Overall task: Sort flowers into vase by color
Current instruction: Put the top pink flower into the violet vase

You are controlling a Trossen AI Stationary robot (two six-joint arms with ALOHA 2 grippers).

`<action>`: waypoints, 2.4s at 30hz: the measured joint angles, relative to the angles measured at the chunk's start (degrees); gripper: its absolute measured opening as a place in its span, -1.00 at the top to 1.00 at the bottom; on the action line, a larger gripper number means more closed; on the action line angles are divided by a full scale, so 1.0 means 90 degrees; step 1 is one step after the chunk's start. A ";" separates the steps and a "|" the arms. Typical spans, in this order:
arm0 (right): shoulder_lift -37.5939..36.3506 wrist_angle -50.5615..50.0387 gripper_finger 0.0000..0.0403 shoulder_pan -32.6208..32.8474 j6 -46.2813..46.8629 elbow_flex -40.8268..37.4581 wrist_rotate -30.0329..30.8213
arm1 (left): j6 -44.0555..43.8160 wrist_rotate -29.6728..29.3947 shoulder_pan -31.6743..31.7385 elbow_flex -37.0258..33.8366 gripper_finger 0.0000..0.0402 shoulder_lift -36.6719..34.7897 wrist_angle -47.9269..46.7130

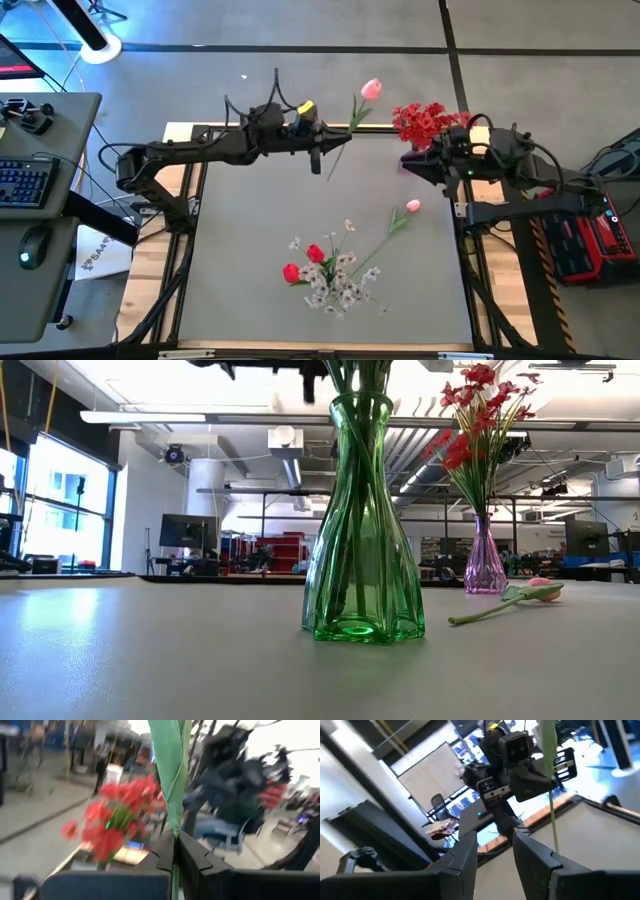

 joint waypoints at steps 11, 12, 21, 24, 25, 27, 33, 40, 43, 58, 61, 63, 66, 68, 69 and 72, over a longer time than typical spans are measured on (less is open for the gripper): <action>0.0156 0.0186 0.43 0.0611 -0.0640 0.0000 0.0985 | 0.0170 0.0206 -0.0147 0.0006 1.00 0.0304 0.1326; 0.0227 0.0304 0.43 0.0642 -0.0744 0.0000 0.1006 | 0.0167 0.0298 -0.0178 0.0012 1.00 0.0389 0.1515; 0.0946 0.1860 0.43 0.0865 -0.1883 0.0000 0.1203 | 0.0383 0.1167 -0.0435 0.0641 1.00 0.1016 0.1888; 0.1062 0.1998 0.43 0.0861 -0.2095 0.0000 0.1498 | 0.0672 0.1343 -0.0541 0.0844 1.00 0.1123 0.1888; 0.1084 0.2061 0.43 0.0861 -0.2169 0.0000 0.1556 | 0.0708 0.1381 -0.0569 0.0901 1.00 0.1136 0.1890; 0.1125 0.2094 0.43 0.0861 -0.2334 0.0000 0.1689 | 0.0724 0.1434 -0.0620 0.0978 1.00 0.1146 0.1820; 0.1314 0.2468 0.43 0.0906 -0.2707 0.0000 0.1506 | 0.0853 0.1421 -0.0654 0.0985 1.00 0.1146 0.1673; 0.1611 0.2786 0.43 0.1063 -0.3044 0.0000 0.1637 | 0.0849 0.1418 -0.0691 0.0985 1.00 0.1129 0.1455; 0.1653 0.2794 0.43 0.1057 -0.3024 0.0000 0.1661 | 0.0858 0.1413 -0.0720 0.0985 1.00 0.1129 0.1367; 0.1677 0.2519 0.65 0.1009 -0.2583 0.0000 0.1666 | 0.0877 0.1406 -0.0819 0.0985 1.00 0.1129 0.1085; 0.1717 0.2372 0.88 0.1007 -0.2541 0.0000 0.1535 | 0.0692 0.1428 -0.0825 0.0985 0.98 0.1129 0.0900; 0.1727 0.2301 0.96 0.1006 -0.2543 0.0000 0.1490 | 0.0671 0.1430 -0.0848 0.0985 0.95 0.1129 0.0759; 0.1721 0.2287 0.95 0.1007 -0.2430 -0.0002 0.1484 | 0.0664 0.1426 -0.0863 0.0985 0.88 0.1129 0.0642; 0.1648 0.2254 0.97 0.1007 -0.2427 -0.0002 0.1534 | 0.0626 0.1423 -0.0861 0.0985 0.82 0.1083 0.0502; 0.1594 0.2249 0.98 0.1009 -0.2456 -0.0002 0.1617 | 0.0667 0.1414 -0.0861 0.0985 0.78 0.1011 0.0373; 0.1395 0.2122 0.98 0.1036 -0.2528 -0.0002 0.1789 | 0.1019 0.1345 -0.0781 0.0984 0.64 0.0608 -0.0494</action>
